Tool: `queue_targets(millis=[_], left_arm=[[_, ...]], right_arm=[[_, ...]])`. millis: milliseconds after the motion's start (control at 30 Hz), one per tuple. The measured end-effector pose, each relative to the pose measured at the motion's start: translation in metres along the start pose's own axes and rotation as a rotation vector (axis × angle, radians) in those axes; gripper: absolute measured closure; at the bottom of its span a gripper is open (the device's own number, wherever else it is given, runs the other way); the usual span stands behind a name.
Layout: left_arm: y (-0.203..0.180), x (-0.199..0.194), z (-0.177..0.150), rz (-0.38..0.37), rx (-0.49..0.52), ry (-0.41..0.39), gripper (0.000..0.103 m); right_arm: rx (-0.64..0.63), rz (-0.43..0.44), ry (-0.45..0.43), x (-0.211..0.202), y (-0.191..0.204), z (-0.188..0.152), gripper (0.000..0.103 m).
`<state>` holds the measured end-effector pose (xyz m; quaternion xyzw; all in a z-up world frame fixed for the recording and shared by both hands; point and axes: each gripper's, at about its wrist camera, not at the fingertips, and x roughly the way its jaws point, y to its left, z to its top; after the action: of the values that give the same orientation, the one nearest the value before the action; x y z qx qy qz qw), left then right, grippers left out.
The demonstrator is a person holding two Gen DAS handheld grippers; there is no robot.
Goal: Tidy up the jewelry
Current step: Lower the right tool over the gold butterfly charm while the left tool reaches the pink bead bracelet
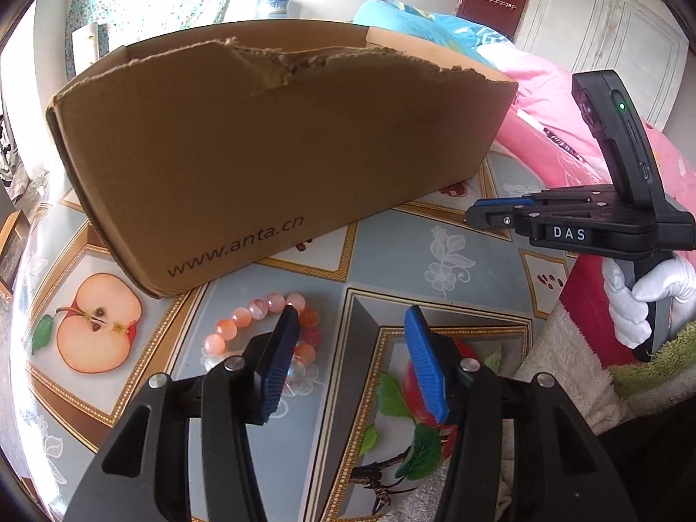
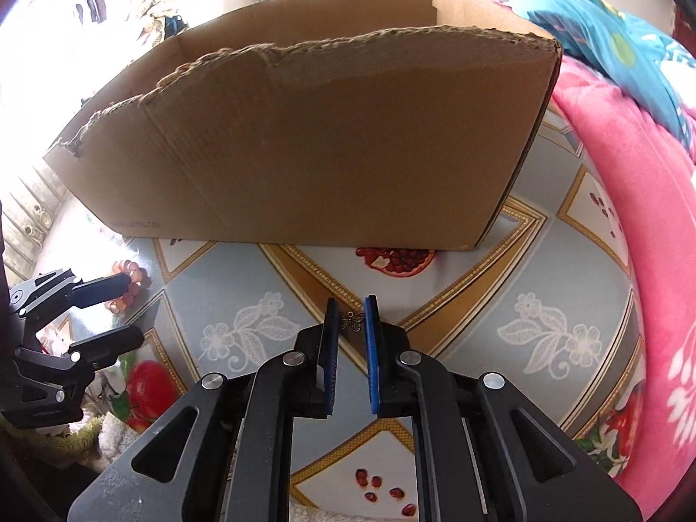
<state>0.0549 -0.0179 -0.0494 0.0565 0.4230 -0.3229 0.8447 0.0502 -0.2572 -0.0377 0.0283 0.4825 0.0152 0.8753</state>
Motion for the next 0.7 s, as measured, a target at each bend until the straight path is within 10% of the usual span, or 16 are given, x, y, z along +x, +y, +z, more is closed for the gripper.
queue_targets(millis=[367,700], left_arm=[[-0.017,0.015,0.014,-0.060,0.050,0.016,0.054],[-0.027,0.014,0.023,0.117,0.055,0.088,0.053]], right_arm=[[0.038,0.066,0.015,-0.005,0.001,-0.005,0.094],[0.095,0.159,0.007,-0.012,-0.048,-0.008,0.084]])
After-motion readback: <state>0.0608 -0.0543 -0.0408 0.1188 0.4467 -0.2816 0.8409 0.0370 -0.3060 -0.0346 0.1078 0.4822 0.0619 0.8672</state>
